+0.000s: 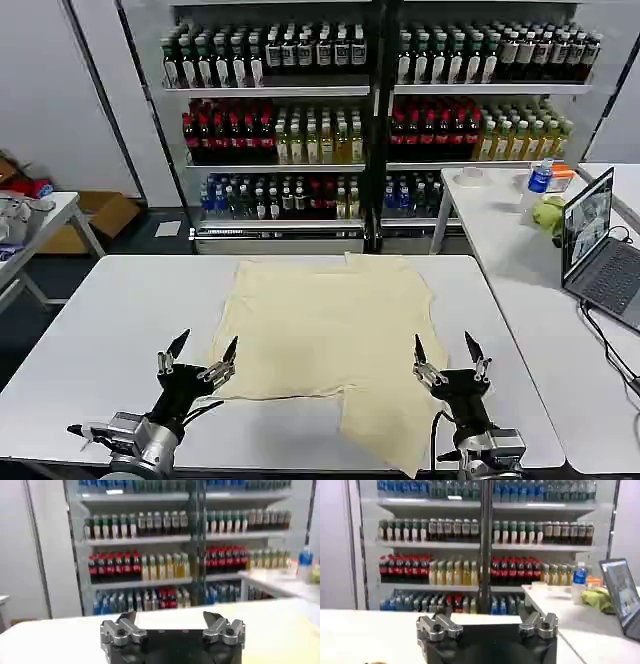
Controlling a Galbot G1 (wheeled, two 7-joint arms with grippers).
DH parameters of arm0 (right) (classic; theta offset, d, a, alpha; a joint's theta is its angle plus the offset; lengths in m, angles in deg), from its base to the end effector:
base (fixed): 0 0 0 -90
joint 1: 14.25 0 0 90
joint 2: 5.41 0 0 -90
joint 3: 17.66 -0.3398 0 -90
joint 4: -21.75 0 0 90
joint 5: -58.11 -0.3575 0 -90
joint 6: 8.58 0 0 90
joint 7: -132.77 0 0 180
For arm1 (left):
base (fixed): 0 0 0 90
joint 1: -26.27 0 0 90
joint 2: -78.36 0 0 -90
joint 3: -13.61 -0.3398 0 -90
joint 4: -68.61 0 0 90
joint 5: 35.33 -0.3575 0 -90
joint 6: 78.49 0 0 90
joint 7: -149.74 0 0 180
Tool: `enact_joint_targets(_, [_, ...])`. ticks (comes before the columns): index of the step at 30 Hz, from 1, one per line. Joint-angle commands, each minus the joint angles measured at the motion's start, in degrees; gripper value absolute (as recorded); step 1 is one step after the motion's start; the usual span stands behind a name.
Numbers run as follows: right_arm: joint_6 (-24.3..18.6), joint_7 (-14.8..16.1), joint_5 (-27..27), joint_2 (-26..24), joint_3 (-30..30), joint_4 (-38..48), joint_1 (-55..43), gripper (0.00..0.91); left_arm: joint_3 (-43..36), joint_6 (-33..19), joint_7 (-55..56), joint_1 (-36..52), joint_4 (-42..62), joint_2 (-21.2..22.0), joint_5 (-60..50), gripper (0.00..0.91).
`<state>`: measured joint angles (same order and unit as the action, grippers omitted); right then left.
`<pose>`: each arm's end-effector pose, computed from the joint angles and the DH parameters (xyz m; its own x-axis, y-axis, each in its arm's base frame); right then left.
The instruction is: Fold and organize the clothes.
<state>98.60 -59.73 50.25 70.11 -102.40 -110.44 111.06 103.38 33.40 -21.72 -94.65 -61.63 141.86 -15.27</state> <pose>0.1559 -0.0014 -0.2362 -0.9798 -0.0097 0.1999 -0.0218 0.9980 -0.0588 0.1838 0.0476 -0.2242 -0.9563 0.1210 0.2660 0.1477 0.9856 0.0828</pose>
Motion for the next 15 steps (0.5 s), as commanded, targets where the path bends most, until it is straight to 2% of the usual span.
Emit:
enact_joint_targets(1, [6.35, -1.33, 0.61, -0.29, 0.17, -2.18, 6.29, 0.907, -0.06, 11.22, 0.99, -1.42, 0.7, -5.03, -0.71, 0.907])
enact_joint_targets(7, [7.85, -2.92, 2.7, -0.04, 2.24, -2.21, 9.97, 0.907, -0.9, 11.24, 1.19, -1.52, 2.2, -5.35, -1.11, 0.907])
enact_joint_targets(15, [7.72, -5.35, 4.1, 2.1, 4.63, -0.21, 11.33, 0.907, -2.0, 11.33, 2.86, -0.53, 5.93, -5.81, -0.77, 0.907])
